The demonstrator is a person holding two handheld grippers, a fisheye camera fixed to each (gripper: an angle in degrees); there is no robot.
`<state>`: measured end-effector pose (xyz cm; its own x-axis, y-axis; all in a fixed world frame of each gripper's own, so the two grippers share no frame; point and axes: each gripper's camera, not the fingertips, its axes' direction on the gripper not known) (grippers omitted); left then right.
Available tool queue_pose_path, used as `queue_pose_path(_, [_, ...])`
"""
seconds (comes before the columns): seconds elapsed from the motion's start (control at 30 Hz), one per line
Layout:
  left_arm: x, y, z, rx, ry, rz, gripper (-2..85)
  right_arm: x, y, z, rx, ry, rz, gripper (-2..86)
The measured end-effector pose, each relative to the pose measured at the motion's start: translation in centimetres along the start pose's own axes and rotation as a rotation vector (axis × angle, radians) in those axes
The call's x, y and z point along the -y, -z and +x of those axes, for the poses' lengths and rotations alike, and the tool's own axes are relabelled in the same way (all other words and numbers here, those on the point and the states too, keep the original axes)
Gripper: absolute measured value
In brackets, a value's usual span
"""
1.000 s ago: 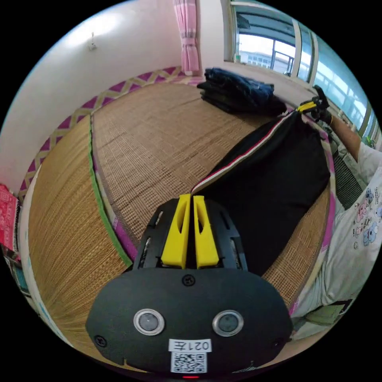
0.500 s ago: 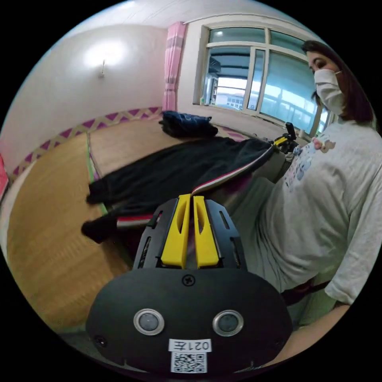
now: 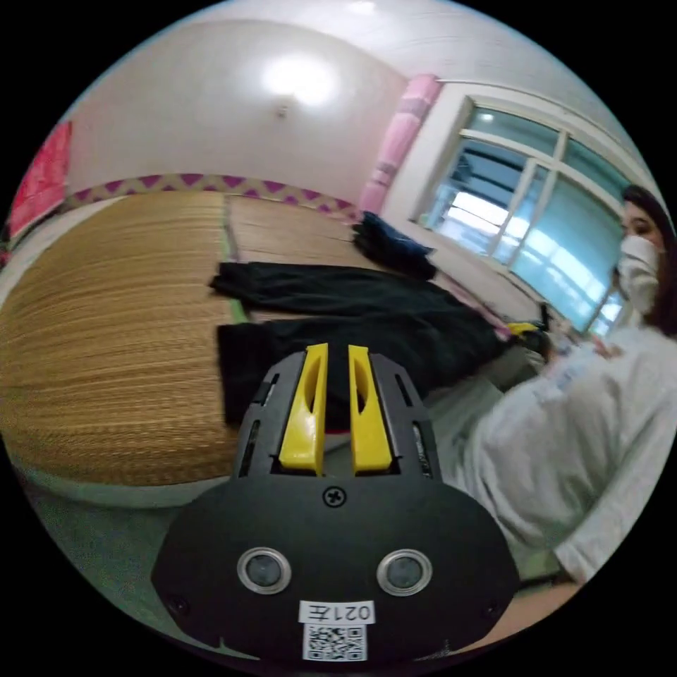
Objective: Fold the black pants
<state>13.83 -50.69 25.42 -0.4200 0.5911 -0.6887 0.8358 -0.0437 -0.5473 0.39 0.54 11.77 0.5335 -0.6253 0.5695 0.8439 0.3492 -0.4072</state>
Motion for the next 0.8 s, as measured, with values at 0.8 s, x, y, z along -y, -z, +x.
queue_pose_path(0.8, [-1.7,0.3,-4.6,0.279,0.155,-0.059,-0.9,-2.1,-2.5,7.1,-0.091,-0.311,0.150,-0.2])
